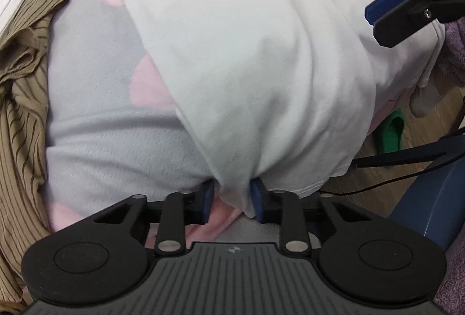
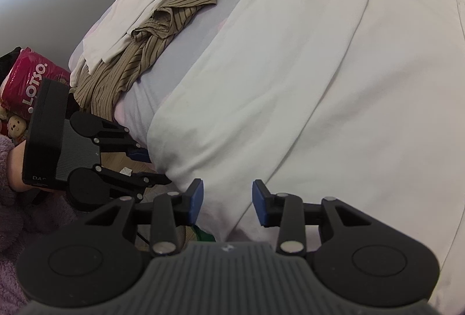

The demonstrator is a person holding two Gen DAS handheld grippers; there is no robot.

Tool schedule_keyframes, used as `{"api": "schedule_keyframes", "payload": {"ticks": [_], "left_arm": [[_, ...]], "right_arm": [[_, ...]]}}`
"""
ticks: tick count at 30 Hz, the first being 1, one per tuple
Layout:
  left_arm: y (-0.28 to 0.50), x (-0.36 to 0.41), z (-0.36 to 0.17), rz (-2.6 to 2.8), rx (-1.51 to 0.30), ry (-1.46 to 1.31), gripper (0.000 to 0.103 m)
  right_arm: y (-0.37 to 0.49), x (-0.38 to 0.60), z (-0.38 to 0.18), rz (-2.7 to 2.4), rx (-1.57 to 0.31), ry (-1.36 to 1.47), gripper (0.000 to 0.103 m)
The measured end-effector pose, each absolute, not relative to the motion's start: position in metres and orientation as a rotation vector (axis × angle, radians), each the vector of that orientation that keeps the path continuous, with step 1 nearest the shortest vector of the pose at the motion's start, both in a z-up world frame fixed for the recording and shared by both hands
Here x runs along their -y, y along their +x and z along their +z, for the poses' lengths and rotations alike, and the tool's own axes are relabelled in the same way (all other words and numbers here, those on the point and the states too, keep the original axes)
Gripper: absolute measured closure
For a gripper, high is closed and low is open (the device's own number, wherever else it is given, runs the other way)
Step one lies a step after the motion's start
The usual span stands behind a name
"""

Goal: Fold clothes

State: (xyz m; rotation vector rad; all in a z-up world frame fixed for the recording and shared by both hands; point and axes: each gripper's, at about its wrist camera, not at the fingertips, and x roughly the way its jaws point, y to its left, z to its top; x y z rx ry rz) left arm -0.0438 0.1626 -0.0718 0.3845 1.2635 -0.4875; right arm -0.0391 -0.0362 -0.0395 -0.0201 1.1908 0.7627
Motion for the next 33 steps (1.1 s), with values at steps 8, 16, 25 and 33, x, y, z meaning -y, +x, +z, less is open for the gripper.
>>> {"api": "schedule_keyframes", "payload": {"ticks": [8, 16, 25, 33], "left_arm": [[-0.051, -0.173, -0.028, -0.624, -1.338, 0.203, 0.098], [-0.043, -0.152, 0.003, -0.743, -1.242, 0.007, 0.100], [-0.041, -0.107, 0.015, -0.796, -1.182, 0.049, 0.101], [-0.044, -0.100, 0.019, -0.818, -1.191, 0.064, 0.101]], "right_arm": [[-0.041, 0.037, -0.035, 0.800, -1.214, 0.047, 0.061], [-0.038, 0.039, -0.016, 0.844, -1.174, 0.148, 0.063], [-0.028, 0.043, -0.022, 0.845, -1.240, 0.301, 0.064], [-0.029, 0.037, -0.041, 0.819, -1.321, 0.282, 0.093]]}}
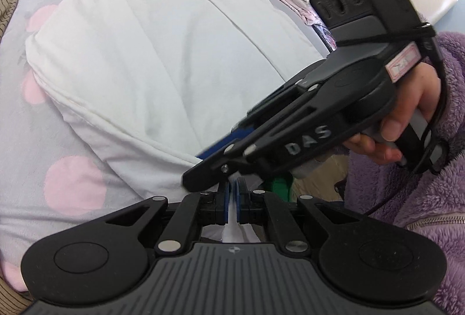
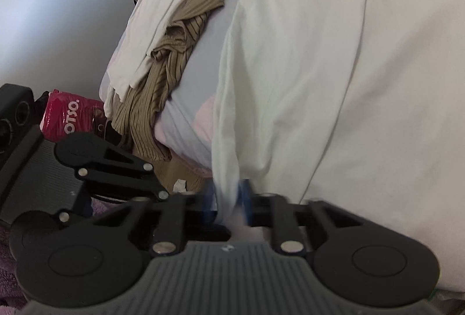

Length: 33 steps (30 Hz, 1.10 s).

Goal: Fold clothes

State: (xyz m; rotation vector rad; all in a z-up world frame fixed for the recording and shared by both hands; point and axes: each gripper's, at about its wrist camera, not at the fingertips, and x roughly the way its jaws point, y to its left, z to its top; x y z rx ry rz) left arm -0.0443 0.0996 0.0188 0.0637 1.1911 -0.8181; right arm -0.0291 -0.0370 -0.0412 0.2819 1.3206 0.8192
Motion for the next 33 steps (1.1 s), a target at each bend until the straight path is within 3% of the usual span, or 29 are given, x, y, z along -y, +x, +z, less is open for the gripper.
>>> {"api": "schedule_keyframes", "payload": {"ticks": [6, 14, 19, 30, 32, 33], "left_arm": [[-0.037, -0.113, 0.032, -0.853, -1.268, 0.110, 0.099], [0.016, -0.170, 0.050, -0.657, -1.230, 0.008, 0.064], [0.072, -0.201, 0.028, -0.464, -1.149, -0.214, 0.059], [0.156, -0.226, -0.042, -0.268, -1.189, -0.443, 0.062], [0.161, -0.220, -0.045, -0.279, -1.203, -0.417, 0.083], [0.161, -0.217, -0.042, -0.294, -1.196, -0.399, 0.087]], "right_arm": [[-0.030, 0.037, -0.043, 0.816, -1.323, 0.262, 0.094], [-0.029, 0.037, -0.042, 0.822, -1.325, 0.254, 0.095], [-0.029, 0.035, -0.042, 0.839, -1.323, 0.244, 0.095], [-0.029, 0.032, -0.041, 0.885, -1.330, 0.237, 0.094], [-0.028, 0.033, -0.041, 0.888, -1.330, 0.249, 0.095], [-0.028, 0.035, -0.040, 0.889, -1.328, 0.256, 0.095]]}}
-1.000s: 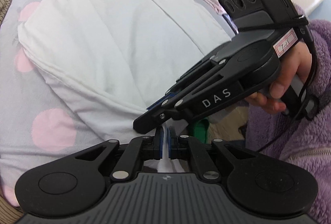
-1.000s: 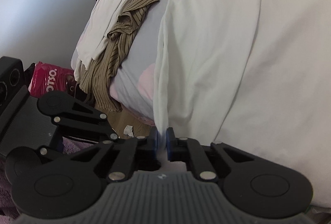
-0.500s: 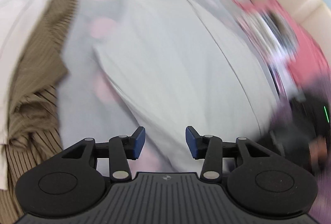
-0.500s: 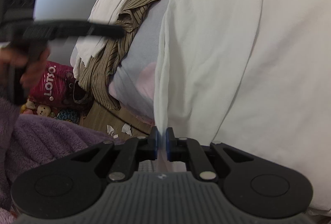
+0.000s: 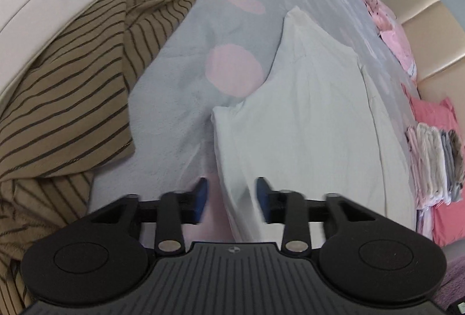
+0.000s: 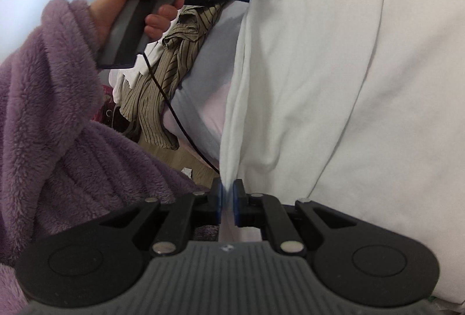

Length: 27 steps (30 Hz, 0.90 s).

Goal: Fold clothes

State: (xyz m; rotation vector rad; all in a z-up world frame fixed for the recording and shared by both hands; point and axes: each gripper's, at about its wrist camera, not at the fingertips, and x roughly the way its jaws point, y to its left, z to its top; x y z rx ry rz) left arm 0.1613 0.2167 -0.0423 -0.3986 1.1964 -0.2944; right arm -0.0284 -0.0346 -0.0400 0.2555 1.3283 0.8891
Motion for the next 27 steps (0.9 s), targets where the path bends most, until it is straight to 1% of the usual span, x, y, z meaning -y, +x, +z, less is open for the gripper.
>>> {"api": "schedule_keyframes", "payload": {"ticks": [1, 2, 3, 8, 14, 19, 27], "left_arm": [[0.161, -0.213, -0.038, -0.310, -1.186, -0.376, 0.094], [0.161, -0.209, -0.033, -0.325, -1.175, -0.354, 0.099], [0.159, -0.204, -0.027, -0.341, -1.162, -0.332, 0.099], [0.149, -0.168, 0.003, -0.408, -1.084, -0.173, 0.100], [0.139, -0.108, 0.024, -0.516, -1.017, 0.025, 0.101], [0.135, -0.062, 0.026, -0.603, -1.001, 0.147, 0.101], [0.137, -0.009, 0.010, -0.710, -1.023, 0.255, 0.101]], "right_arm": [[-0.029, 0.036, -0.039, 0.891, -1.326, 0.262, 0.095], [-0.029, 0.037, -0.038, 0.892, -1.324, 0.269, 0.095], [-0.030, 0.038, -0.037, 0.894, -1.322, 0.276, 0.095], [-0.037, 0.044, -0.036, 0.901, -1.324, 0.345, 0.095], [-0.047, 0.054, -0.037, 0.863, -1.333, 0.409, 0.095], [-0.056, 0.062, -0.036, 0.821, -1.330, 0.440, 0.095], [-0.060, 0.081, -0.046, 0.738, -1.352, 0.496, 0.095]]}}
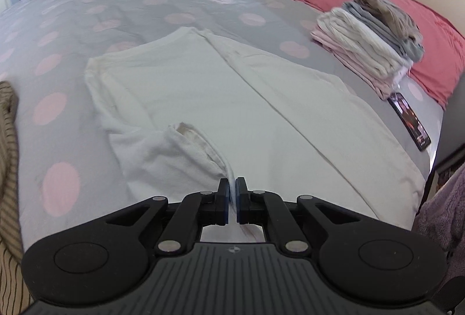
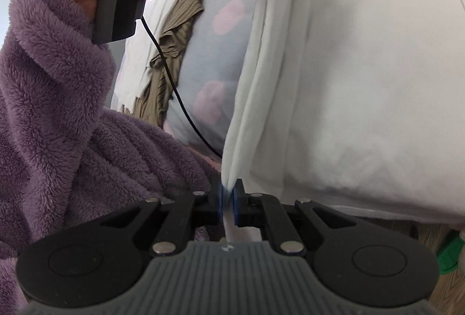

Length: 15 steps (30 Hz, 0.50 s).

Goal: Fold clothes

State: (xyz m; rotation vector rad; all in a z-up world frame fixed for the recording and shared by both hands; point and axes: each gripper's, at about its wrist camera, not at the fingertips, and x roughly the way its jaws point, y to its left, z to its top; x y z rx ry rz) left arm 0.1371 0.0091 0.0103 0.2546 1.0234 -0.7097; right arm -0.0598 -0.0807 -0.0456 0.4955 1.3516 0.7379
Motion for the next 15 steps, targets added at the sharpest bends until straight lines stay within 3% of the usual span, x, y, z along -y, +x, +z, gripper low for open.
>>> {"api": "schedule_keyframes", "payload": {"ticks": [15], "left_arm": [[0.150, 0.040, -0.043, -0.719, -1.133, 0.376, 0.101]], "right_arm": [[-0.052, 0.113, -0.080, 0.601, -1.429, 0.551, 0.095]]}}
